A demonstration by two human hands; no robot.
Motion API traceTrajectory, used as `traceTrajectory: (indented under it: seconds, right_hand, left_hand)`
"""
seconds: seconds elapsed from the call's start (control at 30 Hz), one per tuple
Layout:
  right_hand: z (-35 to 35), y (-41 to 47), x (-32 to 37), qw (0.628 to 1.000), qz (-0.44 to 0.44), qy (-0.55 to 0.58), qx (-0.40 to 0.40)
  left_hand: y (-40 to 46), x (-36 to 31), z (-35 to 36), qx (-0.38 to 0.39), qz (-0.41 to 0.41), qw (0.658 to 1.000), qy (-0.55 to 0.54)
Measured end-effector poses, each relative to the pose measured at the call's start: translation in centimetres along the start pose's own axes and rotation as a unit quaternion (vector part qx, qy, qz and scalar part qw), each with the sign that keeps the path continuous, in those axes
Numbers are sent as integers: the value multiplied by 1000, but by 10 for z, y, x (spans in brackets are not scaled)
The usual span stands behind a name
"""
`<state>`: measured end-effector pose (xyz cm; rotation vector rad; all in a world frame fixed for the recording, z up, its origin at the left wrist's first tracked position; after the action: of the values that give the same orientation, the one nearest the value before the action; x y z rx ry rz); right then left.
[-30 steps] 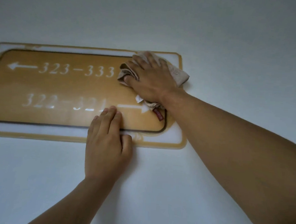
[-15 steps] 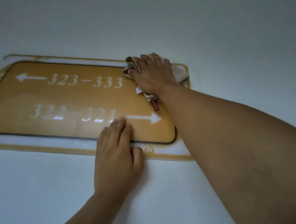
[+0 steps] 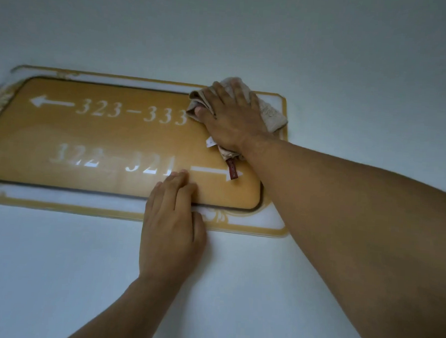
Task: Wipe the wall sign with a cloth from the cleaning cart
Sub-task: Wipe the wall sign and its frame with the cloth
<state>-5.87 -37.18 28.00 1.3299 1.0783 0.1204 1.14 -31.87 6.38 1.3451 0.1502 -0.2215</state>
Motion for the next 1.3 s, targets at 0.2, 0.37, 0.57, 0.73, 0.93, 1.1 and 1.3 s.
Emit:
traceTrajectory:
  seconds: [0.2,0.37,0.57,0.73,0.93,1.1,1.3]
  right_hand:
    - [4,-19,14,1000,-15,-6,4]
    - [6,-36,27,1000,-24,-18,6]
    - [12,-59,50,999,-28,-39,9]
    - [17,-80,66,999,-21,-48,5]
    - [25,-110,99,998,-23,-59,8]
    - [32,-125,114,997,-9,-78,26]
    - [38,-134,138,997,27,-74,12]
  left_hand:
    - [-2,3,-2,-19,-19,1000,16]
    - [-4,3,-2,-16,-4,1000,14]
    - [-8,1,2,4,12,999,47]
    - [-18,7,-1,12,9,1000,23]
    - [-22,17,-10,-30,-49,998,28]
    - [-38,33,-11,-15,-97,994,53]
    - [-53,48,-8,33,-123,986,111]
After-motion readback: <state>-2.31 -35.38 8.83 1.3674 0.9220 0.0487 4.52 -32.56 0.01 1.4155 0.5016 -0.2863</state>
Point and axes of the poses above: each hand's wrist, its own y-axis towards the middle knuckle, its own z-axis out of the palm, x = y × z, the point moved 6 cm from there along y, towards the middle knuckle, and after that the axes turned 13 degrees about -z, right-handed, at the moved point
